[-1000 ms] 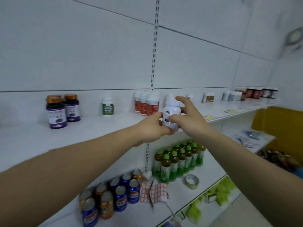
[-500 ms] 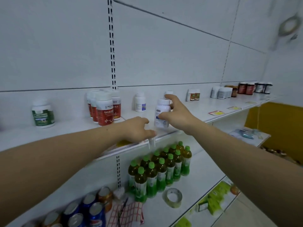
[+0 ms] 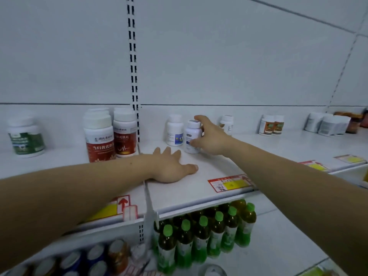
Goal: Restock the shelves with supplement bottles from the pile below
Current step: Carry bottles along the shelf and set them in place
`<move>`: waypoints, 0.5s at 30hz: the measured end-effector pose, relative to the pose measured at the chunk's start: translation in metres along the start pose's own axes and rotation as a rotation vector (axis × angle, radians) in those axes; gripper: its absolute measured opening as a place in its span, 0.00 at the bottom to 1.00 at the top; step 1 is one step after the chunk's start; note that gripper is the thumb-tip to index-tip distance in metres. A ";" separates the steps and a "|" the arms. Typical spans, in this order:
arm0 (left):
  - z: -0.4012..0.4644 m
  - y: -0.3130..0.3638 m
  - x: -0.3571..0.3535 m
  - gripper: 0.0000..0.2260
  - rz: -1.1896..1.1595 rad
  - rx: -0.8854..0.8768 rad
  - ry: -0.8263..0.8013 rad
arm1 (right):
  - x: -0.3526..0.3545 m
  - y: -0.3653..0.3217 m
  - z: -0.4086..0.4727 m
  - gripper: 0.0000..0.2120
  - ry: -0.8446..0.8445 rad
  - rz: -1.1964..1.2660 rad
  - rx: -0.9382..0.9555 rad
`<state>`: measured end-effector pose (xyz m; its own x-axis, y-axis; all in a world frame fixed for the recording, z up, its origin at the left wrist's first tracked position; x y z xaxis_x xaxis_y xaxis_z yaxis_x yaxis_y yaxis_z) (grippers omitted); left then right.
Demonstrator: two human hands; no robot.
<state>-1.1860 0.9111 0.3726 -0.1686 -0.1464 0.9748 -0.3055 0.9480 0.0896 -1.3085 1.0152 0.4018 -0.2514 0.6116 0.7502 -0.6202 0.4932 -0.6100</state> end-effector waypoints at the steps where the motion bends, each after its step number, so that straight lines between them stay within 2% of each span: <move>1: 0.002 0.003 0.000 0.40 0.000 0.030 0.001 | 0.001 0.004 0.008 0.37 -0.018 -0.001 0.018; 7: 0.008 0.012 -0.002 0.39 0.012 0.215 0.038 | 0.005 0.026 0.041 0.34 -0.107 0.001 0.141; 15: 0.006 0.017 -0.003 0.37 0.001 0.267 0.038 | 0.004 0.036 0.061 0.36 -0.119 0.001 0.213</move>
<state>-1.1960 0.9258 0.3701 -0.1355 -0.1297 0.9823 -0.5424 0.8393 0.0360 -1.3772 0.9976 0.3979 -0.3296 0.5288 0.7822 -0.7597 0.3434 -0.5522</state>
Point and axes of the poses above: each hand's wrist, its own z-axis towards the middle knuckle, its own x-axis out of the back of the hand, y = z × x, the point moved 2 cm from there along z, towards the middle knuckle, and after that the axes turned 1 degree about -x, right-handed, at the moved point
